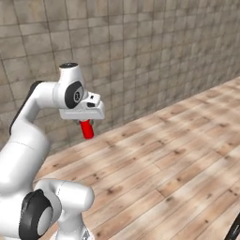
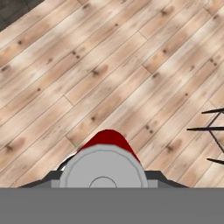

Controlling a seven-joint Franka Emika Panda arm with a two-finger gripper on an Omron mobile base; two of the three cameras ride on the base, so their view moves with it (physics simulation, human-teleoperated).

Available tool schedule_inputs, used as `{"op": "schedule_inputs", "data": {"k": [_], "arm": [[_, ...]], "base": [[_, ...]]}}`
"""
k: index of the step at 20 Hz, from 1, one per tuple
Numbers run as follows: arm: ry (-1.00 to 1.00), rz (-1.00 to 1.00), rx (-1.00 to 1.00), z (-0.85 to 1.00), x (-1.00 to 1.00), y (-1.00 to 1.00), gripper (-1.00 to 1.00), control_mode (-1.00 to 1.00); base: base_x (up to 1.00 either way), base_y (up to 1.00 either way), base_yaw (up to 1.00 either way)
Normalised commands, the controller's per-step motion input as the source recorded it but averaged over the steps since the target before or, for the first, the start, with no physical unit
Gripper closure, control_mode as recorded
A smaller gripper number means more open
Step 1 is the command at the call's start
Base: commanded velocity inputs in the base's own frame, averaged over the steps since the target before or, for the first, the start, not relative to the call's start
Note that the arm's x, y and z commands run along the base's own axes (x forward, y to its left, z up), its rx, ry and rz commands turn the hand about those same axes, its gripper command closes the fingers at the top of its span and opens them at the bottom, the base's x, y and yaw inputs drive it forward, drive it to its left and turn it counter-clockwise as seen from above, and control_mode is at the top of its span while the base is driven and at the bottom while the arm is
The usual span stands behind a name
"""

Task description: Four empty soda cans are scattered around the kitchen. Gather all the cans and cluster them next to the stove for recycling.

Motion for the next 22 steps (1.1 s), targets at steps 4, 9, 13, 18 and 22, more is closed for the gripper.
{"op": "schedule_inputs", "data": {"k": [4,9,13,18,22], "arm": [[0.00,0.00,0.00,0.00,0.00,0.00,1.00,1.00],[0.00,0.00,0.00,0.00,0.00,0.00,1.00,1.00],[0.00,0.00,0.00,0.00,0.00,0.00,1.00,1.00],[0.00,0.00,0.00,0.00,0.00,0.00,1.00,1.00],[0.00,0.00,0.00,0.00,0.00,0.00,1.00,1.00]], "base": [[0.33,0.13,-0.30],[0.61,0.13,-0.24],[0.80,0.01,-0.16],[0.89,0.00,-0.09],[0.91,-0.11,-0.02]]}}
